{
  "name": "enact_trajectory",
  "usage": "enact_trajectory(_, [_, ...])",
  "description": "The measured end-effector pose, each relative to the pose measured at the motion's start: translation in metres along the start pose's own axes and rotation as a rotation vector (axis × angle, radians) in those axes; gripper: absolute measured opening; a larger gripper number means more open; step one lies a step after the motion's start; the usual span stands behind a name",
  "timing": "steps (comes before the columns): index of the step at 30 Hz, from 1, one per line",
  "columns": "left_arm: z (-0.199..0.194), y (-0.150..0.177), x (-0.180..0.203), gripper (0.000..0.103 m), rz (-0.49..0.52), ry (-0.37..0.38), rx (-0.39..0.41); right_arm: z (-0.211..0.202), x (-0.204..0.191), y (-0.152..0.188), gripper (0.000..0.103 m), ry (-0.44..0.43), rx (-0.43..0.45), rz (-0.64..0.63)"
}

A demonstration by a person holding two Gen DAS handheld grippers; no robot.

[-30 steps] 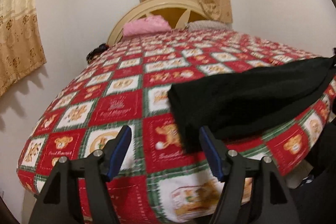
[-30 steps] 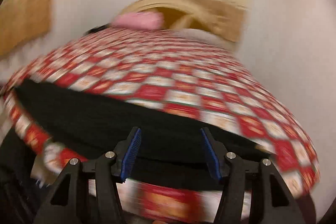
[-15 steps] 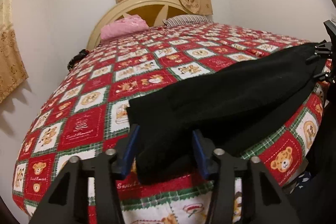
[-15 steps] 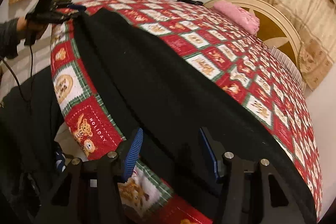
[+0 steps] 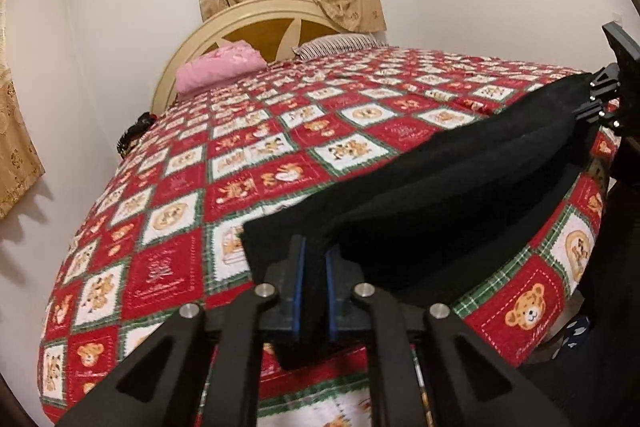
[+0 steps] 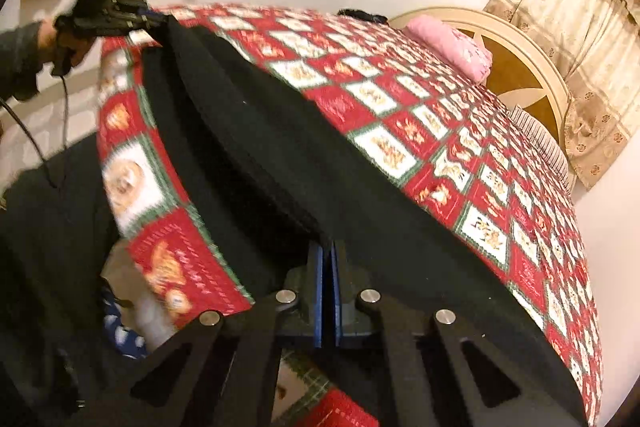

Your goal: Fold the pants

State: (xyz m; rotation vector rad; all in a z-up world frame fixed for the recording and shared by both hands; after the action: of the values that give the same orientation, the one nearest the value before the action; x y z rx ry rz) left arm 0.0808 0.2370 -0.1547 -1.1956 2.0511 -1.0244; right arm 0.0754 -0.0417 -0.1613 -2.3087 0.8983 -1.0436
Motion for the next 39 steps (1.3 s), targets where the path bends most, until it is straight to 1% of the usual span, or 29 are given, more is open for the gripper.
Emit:
enact_trajectory(1, [0.000, 0.001, -0.001, 0.011, -0.006, 0.005, -0.003, -0.002, -0.004, 0.002, 0.003, -0.008, -0.002, -0.005])
enact_trajectory(3, [0.004, 0.009, -0.001, 0.011, -0.005, 0.015, -0.023, 0.008, -0.010, 0.006, 0.003, -0.002, -0.012, -0.028])
enact_trajectory(5, [0.011, 0.021, 0.002, 0.011, -0.005, 0.022, -0.055, 0.025, -0.019, 0.017, 0.003, -0.009, -0.058, -0.040])
enact_trajectory(7, [0.013, 0.027, 0.005, 0.011, -0.015, 0.033, -0.060, 0.041, -0.025, 0.027, 0.004, -0.039, -0.112, -0.037])
enact_trajectory(8, [0.012, 0.029, 0.007, 0.016, -0.017, 0.035, -0.059, 0.043, -0.027, 0.030, 0.004, -0.041, -0.124, -0.042])
enact_trajectory(9, [0.010, 0.029, 0.008, 0.018, -0.012, 0.021, -0.059, 0.042, -0.027, 0.031, 0.004, -0.031, -0.108, -0.044])
enact_trajectory(10, [0.009, 0.030, 0.009, 0.026, -0.009, 0.002, -0.061, 0.038, -0.027, 0.031, 0.005, -0.032, -0.097, -0.036])
enact_trajectory(11, [0.008, 0.031, 0.008, 0.035, -0.010, -0.009, -0.067, 0.036, -0.025, 0.031, 0.007, -0.041, -0.100, -0.028])
enact_trajectory(12, [0.007, 0.033, 0.007, 0.040, -0.008, -0.027, -0.076, 0.034, -0.022, 0.031, 0.008, -0.050, -0.102, -0.016])
enact_trajectory(13, [0.006, 0.034, 0.005, 0.049, -0.005, -0.050, -0.081, 0.031, -0.019, 0.032, 0.010, -0.049, -0.098, -0.003])
enact_trajectory(14, [0.003, 0.035, 0.004, 0.052, -0.008, -0.064, -0.081, 0.027, -0.016, 0.033, 0.012, -0.046, -0.092, 0.012])
enact_trajectory(15, [0.000, 0.035, 0.002, 0.052, -0.014, -0.068, -0.079, 0.024, -0.012, 0.034, 0.015, -0.045, -0.091, 0.028])
enact_trajectory(16, [-0.003, 0.035, 0.000, 0.052, -0.016, -0.075, -0.079, 0.020, -0.007, 0.037, 0.026, -0.049, -0.092, 0.048])
enact_trajectory(17, [-0.008, 0.034, 0.000, 0.055, -0.014, -0.097, -0.076, 0.018, -0.003, 0.039, 0.039, -0.053, -0.093, 0.069])
enact_trajectory(18, [-0.011, 0.034, -0.002, 0.057, -0.014, -0.110, -0.073, 0.014, 0.004, 0.042, 0.044, -0.057, -0.094, 0.099])
enact_trajectory(19, [-0.016, 0.033, -0.002, 0.061, -0.015, -0.126, -0.064, 0.010, 0.012, 0.046, 0.046, -0.051, -0.093, 0.124])
enact_trajectory(20, [-0.020, 0.033, -0.002, 0.062, -0.015, -0.148, -0.057, 0.009, 0.018, 0.049, 0.046, -0.043, -0.092, 0.141])
enact_trajectory(23, [-0.029, 0.027, 0.001, 0.062, -0.021, -0.177, -0.033, -0.006, 0.046, 0.067, 0.046, 0.014, -0.094, 0.229])
enact_trajectory(25, [-0.034, 0.017, 0.005, 0.063, -0.020, -0.201, -0.009, -0.015, 0.068, 0.080, 0.046, 0.070, -0.097, 0.291])
enact_trajectory(26, [-0.036, 0.011, 0.009, 0.063, -0.023, -0.196, 0.009, -0.019, 0.078, 0.087, 0.046, 0.097, -0.101, 0.322])
enact_trajectory(28, [-0.037, -0.006, 0.022, 0.063, -0.022, -0.156, 0.041, -0.031, 0.101, 0.103, 0.046, 0.157, -0.111, 0.398])
enact_trajectory(30, [-0.026, -0.025, 0.045, 0.063, 0.004, -0.092, 0.042, -0.045, 0.122, 0.119, 0.046, 0.213, -0.111, 0.478])
enact_trajectory(32, [-0.010, -0.043, 0.073, 0.063, 0.046, -0.024, 0.039, -0.059, 0.144, 0.135, 0.046, 0.244, -0.105, 0.579])
enact_trajectory(34, [0.011, -0.061, 0.100, 0.063, 0.078, 0.065, 0.028, -0.073, 0.162, 0.152, 0.046, 0.276, -0.090, 0.685])
enact_trajectory(37, [0.044, -0.084, 0.147, 0.063, 0.124, 0.216, 0.022, -0.085, 0.175, 0.169, 0.046, 0.334, -0.088, 0.766])
enact_trajectory(39, [0.065, -0.097, 0.183, 0.063, 0.182, 0.303, 0.005, -0.090, 0.182, 0.181, 0.046, 0.378, -0.106, 0.802])
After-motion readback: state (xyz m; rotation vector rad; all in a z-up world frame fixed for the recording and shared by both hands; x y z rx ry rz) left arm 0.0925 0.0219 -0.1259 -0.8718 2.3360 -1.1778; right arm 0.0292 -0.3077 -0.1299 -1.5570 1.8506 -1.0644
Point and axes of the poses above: each gripper's, at about its wrist camera, not at the fingertips, and z roughly the way its jaws point, x to its right, y to its underside, the point moved 2 cm from there along z, roughly the way its jaws point, and after that the axes turned 11 degrees about y, right-handed, at the moved point
